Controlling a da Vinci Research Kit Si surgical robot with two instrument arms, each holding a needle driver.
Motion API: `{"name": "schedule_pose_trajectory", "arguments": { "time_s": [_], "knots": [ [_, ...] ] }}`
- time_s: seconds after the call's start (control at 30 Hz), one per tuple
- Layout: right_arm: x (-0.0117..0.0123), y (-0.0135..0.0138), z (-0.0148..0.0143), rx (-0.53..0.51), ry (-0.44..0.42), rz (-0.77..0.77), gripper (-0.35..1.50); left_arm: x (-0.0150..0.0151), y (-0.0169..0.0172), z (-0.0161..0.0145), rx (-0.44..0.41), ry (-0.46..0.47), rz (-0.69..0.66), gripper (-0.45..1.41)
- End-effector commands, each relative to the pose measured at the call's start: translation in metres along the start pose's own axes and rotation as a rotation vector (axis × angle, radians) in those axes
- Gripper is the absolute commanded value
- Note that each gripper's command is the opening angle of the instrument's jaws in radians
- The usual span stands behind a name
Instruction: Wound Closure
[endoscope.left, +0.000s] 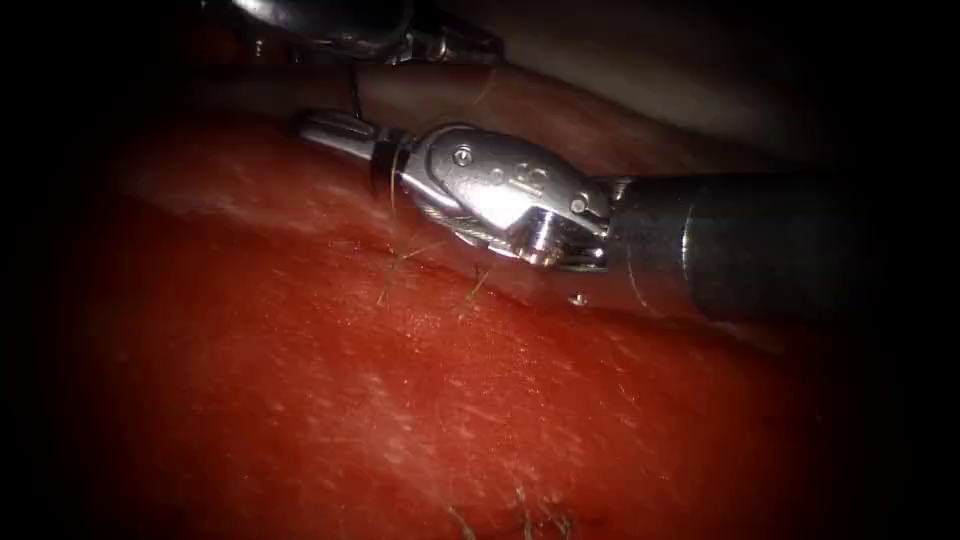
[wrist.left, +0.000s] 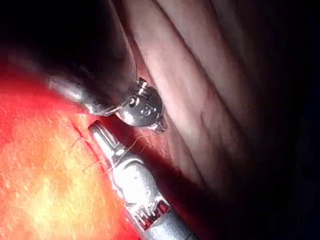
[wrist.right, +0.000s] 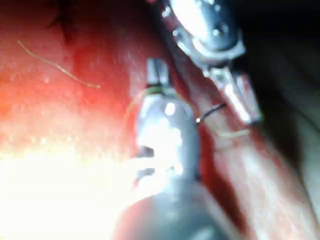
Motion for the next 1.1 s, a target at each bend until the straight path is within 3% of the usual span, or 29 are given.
{"name": "schedule_pose_trajectory", "arguments": {
  "time_s": [0.03, 0.2, 0.3, 0.47, 0.87, 1.0, 1.1],
  "knots": [
    [0.0001, -0.0004, 0.0006, -0.005, 0.006, 0.001, -0.35, -0.0007, -0.0001, 0.0008, 0.002, -0.001, -0.005, -0.35],
    [0.0002, -0.001, -0.0026, -0.123, 0.008, 0.038, -0.35, -0.005, 0.001, 0.0022, -0.008, -0.01, -0.031, -0.35],
    [0.0005, -0.0011, -0.0055, -0.213, 0.018, 0.102, -0.35, -0.0077, 0.0033, 0.003, -0.018, -0.017, -0.038, -0.35],
    [0.0004, -0.0013, -0.008, -0.3, -0.025, 0.181, -0.35, -0.0099, 0.0062, 0.0028, -0.031, -0.021, -0.031, -0.35],
    [-0.0035, -0.0013, -0.011, -0.588, -0.179, 0.451, -0.35, -0.0095, 0.0135, 0.0009, -0.057, -0.018, -0.014, -0.35],
    [-0.0047, -0.0007, -0.0126, -0.636, -0.16, 0.505, -0.35, -0.0088, 0.0138, 0.0009, -0.055, -0.018, -0.019, -0.35],
    [-0.0054, -0.0003, -0.0138, -0.679, -0.147, 0.594, -0.2, -0.0084, 0.0138, 0.001, -0.055, -0.017, -0.022, -0.35]
  ]
}}
